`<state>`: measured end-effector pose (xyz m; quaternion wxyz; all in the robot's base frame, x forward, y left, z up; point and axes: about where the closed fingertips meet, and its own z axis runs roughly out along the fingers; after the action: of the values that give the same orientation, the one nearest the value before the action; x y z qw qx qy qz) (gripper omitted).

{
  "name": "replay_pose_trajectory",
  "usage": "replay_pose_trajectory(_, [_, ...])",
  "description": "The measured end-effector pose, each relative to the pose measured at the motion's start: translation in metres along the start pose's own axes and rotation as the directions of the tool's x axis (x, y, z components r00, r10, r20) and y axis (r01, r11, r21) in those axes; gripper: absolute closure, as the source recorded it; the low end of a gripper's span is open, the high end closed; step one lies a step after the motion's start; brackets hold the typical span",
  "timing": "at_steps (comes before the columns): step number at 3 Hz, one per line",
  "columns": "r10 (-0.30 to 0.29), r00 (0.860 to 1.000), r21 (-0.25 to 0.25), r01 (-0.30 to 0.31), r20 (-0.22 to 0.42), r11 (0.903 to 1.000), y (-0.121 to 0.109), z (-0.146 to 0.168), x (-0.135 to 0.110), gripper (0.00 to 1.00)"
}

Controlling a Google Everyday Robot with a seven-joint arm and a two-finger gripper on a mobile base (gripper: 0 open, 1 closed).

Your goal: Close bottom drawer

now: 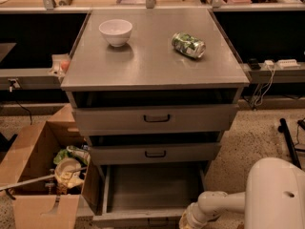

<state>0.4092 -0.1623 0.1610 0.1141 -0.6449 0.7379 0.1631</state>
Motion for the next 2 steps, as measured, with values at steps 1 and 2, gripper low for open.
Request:
replay_pose_trajectory(1, [0.0, 1.0, 0.0, 0.0, 0.0, 1.0, 0.0, 0.0, 0.0, 0.81])
replay_pose_trajectory(2, [0.0, 1.0, 0.0, 0.0, 0.0, 1.0, 0.0, 0.0, 0.0, 0.58])
